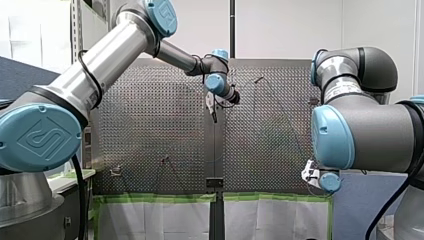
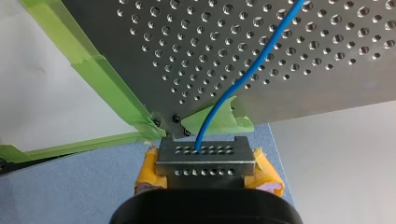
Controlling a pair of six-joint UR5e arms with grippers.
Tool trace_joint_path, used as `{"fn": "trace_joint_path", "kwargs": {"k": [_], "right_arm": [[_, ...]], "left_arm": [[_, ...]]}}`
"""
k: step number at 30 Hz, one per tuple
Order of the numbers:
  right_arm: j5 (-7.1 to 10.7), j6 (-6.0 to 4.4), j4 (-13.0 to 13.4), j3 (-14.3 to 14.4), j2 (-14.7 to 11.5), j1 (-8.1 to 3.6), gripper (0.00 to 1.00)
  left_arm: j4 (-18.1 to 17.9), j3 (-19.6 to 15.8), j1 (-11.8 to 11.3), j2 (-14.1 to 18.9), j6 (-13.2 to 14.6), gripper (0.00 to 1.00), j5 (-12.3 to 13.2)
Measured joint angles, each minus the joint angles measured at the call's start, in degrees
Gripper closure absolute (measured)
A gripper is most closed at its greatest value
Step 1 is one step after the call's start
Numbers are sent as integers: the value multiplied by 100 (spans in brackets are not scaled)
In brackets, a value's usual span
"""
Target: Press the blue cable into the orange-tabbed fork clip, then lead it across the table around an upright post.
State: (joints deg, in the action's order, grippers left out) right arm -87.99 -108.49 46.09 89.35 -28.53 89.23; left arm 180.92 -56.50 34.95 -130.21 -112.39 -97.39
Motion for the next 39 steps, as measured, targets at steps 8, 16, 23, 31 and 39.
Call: {"fn": "trace_joint_path", "kwargs": {"k": [8, 16, 23, 31, 39], "right_arm": [[15, 19, -2, -1, 0, 9, 100], [61, 42, -14, -3, -2, 11, 100], [74, 44, -12, -14, -4, 11, 100], [117, 40, -11, -18, -7, 17, 100], [156, 37, -15, -19, -7, 32, 100]], "left_arm": [[165, -378, 7, 273, 17, 0, 100], [189, -541, 73, 658, 21, 0, 130], [216, -521, 172, 950, 123, 0, 306], [534, -207, 342, 1316, 473, 0, 649], [875, 186, 479, 1315, 764, 0, 717]]}}
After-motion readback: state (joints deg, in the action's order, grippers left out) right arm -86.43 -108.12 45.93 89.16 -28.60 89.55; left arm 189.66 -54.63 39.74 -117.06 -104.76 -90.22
